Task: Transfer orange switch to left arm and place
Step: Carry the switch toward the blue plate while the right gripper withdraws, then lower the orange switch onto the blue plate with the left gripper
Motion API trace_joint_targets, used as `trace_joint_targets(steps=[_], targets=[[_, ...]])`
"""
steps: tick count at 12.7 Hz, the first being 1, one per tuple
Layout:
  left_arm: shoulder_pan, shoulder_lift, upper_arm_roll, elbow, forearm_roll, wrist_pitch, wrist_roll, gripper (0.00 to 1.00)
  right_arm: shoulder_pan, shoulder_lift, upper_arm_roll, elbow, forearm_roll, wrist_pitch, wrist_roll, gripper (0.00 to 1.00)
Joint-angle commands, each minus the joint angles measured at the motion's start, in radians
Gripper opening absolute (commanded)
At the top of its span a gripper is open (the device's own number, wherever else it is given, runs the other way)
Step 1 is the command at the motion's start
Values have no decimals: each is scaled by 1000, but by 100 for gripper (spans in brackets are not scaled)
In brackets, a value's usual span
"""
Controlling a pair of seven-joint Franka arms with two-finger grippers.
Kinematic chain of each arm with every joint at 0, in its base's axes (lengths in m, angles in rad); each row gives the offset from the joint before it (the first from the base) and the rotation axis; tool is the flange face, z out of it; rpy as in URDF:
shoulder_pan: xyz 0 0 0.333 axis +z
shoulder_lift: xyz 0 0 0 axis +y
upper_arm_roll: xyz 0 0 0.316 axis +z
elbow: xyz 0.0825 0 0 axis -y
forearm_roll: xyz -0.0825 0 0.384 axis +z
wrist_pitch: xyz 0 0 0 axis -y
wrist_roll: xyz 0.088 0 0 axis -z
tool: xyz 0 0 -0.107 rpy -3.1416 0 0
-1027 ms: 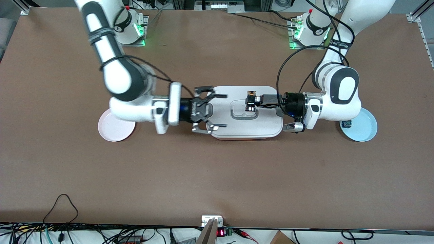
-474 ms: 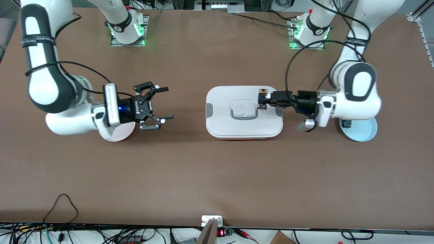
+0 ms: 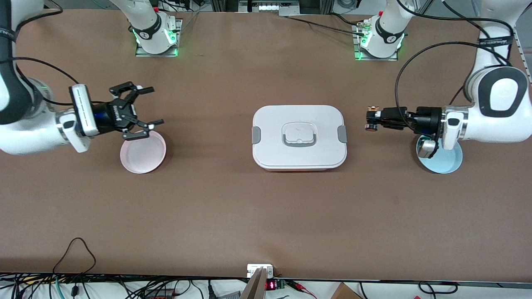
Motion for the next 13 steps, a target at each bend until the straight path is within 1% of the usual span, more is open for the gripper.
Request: trace_joint_targets(steps=[1,3,4,5,6,7,8,10,12,13], targets=[[11,-28,-3,55,199,-9,37,0,-27,-98,3,-20,-167,8,182,100],[51,-36,-3,92,383,-6,132,0,-25,-168,-17,-13,-325,16,348,100],[72,-37,-3,107,457,-6,202,0,-27,-205,-19,-5,-406,31,434,100],[92,-42,-3,109,506,-6,271,0,-25,-252,-25,-2,-490,46,550,100],[114,-40,-3,107,542,-6,344,0,-19,-298,-19,6,-610,66,689,100],[123,-37,-3,109,592,-6,411,0,-5,-346,1,13,-744,74,841,100],[132,-31,-4,109,652,-3,483,0,5,-372,24,15,-820,79,969,100],[140,-26,-4,109,749,57,662,0,5,-418,75,18,-958,99,1193,100],[140,-25,-10,107,890,110,790,0,7,-447,116,3,-1075,108,1318,100],[142,-19,-12,104,936,143,853,0,7,-458,119,-9,-1103,105,1355,100]])
